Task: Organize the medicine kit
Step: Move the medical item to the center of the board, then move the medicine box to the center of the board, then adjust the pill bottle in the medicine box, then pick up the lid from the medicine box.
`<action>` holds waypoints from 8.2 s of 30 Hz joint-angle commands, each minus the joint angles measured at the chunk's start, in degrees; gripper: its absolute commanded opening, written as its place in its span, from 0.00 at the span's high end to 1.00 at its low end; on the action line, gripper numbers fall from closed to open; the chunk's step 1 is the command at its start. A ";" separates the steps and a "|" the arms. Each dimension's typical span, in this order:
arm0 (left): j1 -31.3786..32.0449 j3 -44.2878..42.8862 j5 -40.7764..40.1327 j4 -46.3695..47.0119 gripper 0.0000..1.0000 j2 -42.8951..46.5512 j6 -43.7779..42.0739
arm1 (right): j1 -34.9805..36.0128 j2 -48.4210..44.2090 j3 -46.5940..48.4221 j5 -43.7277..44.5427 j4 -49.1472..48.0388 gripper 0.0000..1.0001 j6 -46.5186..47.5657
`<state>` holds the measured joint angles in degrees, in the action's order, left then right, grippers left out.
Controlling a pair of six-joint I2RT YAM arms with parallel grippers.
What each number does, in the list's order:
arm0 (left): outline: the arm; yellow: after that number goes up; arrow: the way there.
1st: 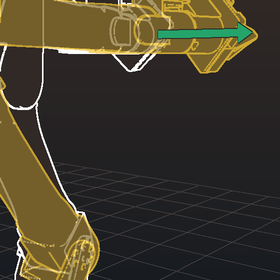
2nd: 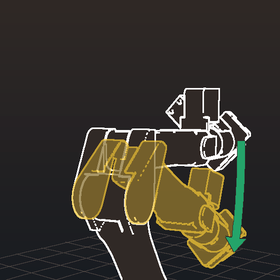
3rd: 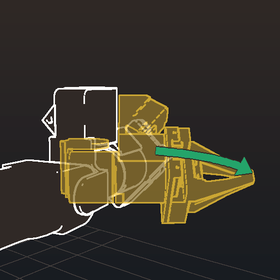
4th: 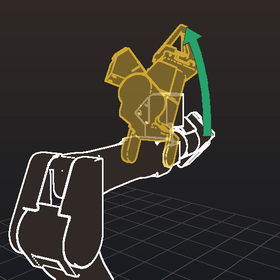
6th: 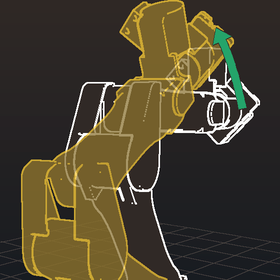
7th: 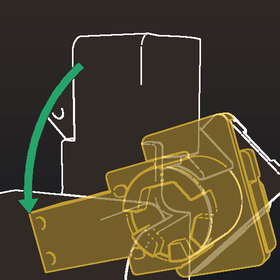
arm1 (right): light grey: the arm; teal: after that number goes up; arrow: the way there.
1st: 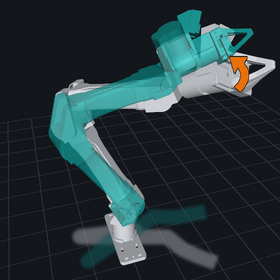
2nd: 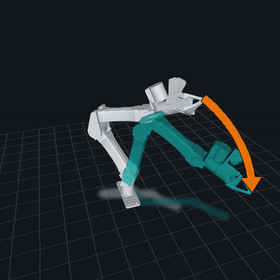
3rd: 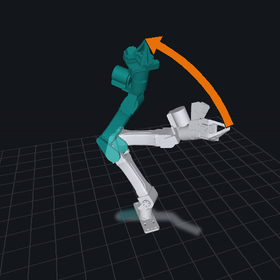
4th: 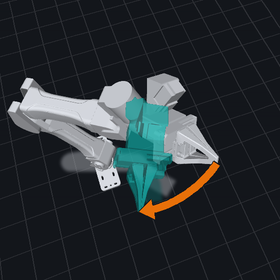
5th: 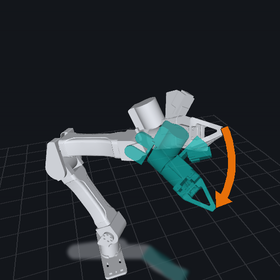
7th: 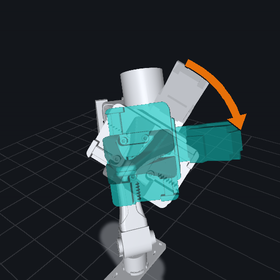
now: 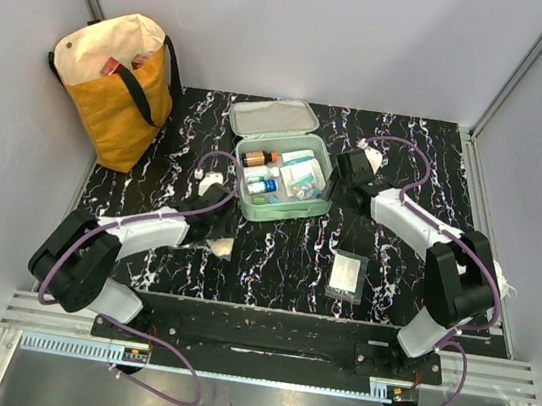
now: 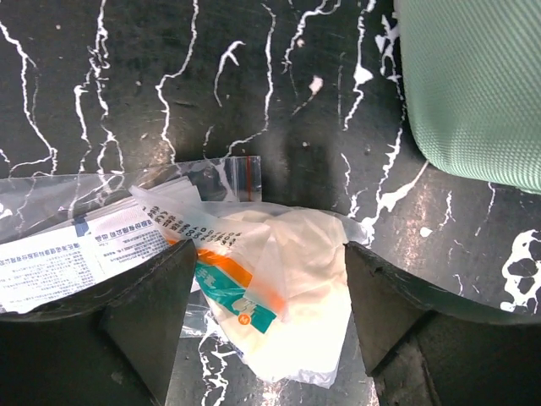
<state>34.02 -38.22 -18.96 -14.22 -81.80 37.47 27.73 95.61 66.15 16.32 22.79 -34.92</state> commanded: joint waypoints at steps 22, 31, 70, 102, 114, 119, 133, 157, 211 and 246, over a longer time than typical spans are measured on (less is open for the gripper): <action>-7.21 -7.21 11.05 -4.41 0.06 12.37 -14.44 | -0.13 -5.70 -11.13 -8.84 -1.52 0.51 1.08; -12.65 -16.00 23.42 -2.84 0.01 7.71 -14.71 | -0.04 -10.71 -17.28 -12.80 -1.34 0.55 3.89; -19.87 -20.23 39.53 -0.72 0.04 -2.06 -16.20 | -7.69 10.47 13.48 -10.69 -0.29 0.46 14.70; -19.70 -20.67 38.47 -4.59 0.05 1.11 -17.43 | -1.27 -2.79 -5.23 -20.27 -5.03 0.78 28.15; -19.78 -20.41 38.38 -4.94 0.04 2.08 -17.26 | 0.05 -6.58 -8.76 -17.38 -3.80 0.55 21.48; -19.78 -19.79 38.03 -5.12 0.05 2.61 -17.35 | 0.05 -9.12 -4.55 -15.87 -1.61 0.43 16.65; -19.69 -17.51 37.06 -3.89 0.04 4.10 -16.73 | 4.78 -9.58 -0.77 -24.14 -6.09 0.87 14.00; -17.85 -12.06 42.96 3.14 0.05 5.69 -10.67 | 10.42 11.78 -0.59 -10.77 -30.42 1.00 3.80; -29.19 -40.62 55.52 16.76 0.19 -33.59 3.65 | 12.35 -20.47 -9.46 4.95 -12.33 0.50 8.46; -28.05 -28.67 64.31 45.07 0.94 -22.80 2.62 | -3.90 -14.41 -3.49 -20.88 -8.02 0.07 -2.35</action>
<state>5.19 -66.85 41.95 23.66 -111.09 46.22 25.50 79.46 58.30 1.63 14.24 -35.97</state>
